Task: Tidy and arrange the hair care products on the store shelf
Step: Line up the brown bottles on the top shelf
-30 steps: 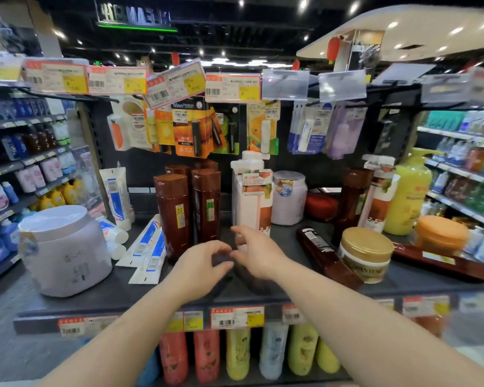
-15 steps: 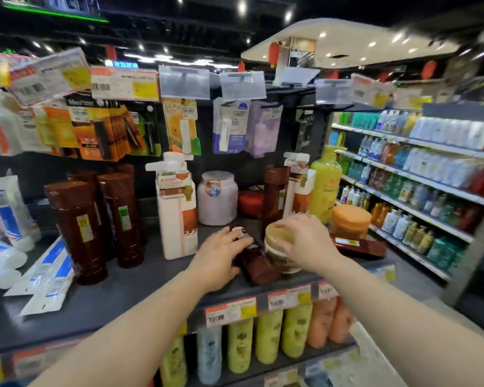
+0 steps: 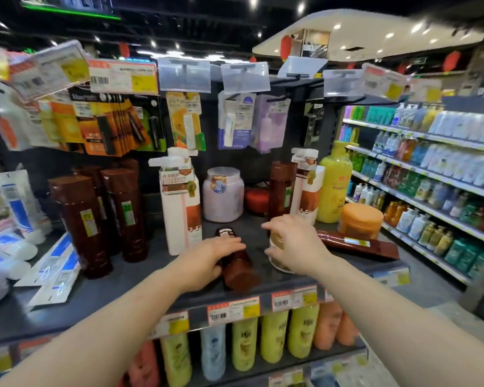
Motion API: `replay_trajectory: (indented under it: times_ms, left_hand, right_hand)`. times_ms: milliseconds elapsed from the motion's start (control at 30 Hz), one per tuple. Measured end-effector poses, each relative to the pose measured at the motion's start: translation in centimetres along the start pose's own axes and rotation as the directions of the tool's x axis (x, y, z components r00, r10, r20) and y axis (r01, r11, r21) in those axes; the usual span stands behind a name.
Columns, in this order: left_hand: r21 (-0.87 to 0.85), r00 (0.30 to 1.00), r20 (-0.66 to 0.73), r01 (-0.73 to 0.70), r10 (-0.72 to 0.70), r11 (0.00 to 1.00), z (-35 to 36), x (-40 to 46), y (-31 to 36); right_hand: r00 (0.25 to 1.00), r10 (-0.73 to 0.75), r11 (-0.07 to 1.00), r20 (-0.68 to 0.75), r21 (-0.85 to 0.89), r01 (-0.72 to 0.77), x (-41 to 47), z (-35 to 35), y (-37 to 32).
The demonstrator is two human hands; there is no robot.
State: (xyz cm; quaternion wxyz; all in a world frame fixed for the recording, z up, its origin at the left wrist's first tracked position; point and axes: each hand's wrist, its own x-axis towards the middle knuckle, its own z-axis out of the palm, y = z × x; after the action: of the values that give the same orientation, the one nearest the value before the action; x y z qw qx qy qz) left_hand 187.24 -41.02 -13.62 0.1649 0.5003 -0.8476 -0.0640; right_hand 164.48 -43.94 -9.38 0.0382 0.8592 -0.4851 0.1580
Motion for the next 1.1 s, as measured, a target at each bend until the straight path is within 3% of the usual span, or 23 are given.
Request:
replay_trajectory:
  times_ms: [100, 267, 433, 600, 800, 1100]
  left_hand:
    - [-0.205, 0.996, 0.018, 0.089, -0.087, 0.975, -2.0, -2.5, -0.9]
    - [-0.42, 0.984, -0.004, 0.16, -0.178, 0.893, -7.0, -6.5, 0.0]
    - [-0.505, 0.953, -0.061, 0.228, -0.298, 0.833, -9.8, -9.0, -0.7]
    - [-0.636, 0.909, -0.106, 0.25, -0.403, 0.73, -10.2, -11.4, -2.5]
    - [-0.604, 0.807, -0.16, 0.376, -0.569, 0.703, -7.2, -13.6, -5.1]
    - [-0.463, 0.758, -0.183, 0.495, -0.626, 0.735, -3.2, -15.1, -7.5]
  right_hand:
    - [0.993, -0.099, 0.995, 0.06, 0.033, 0.097, 1.1, 0.8, -2.3]
    - [0.966, -0.169, 0.928, 0.197, 0.361, 0.089, 2.3, 3.0, -6.5]
    - [0.968, -0.208, 0.754, 0.144, 0.654, 0.064, 2.7, 5.0, -11.1]
    - [0.966, -0.225, 0.724, 0.131, 0.686, 0.075, 3.2, 5.6, -14.9]
    - [0.969, -0.175, 0.729, 0.173, 0.685, 0.009, 4.0, 6.7, -16.9]
    - [0.976, -0.139, 0.707, 0.168, 0.707, -0.021, 4.6, 7.9, -18.0]
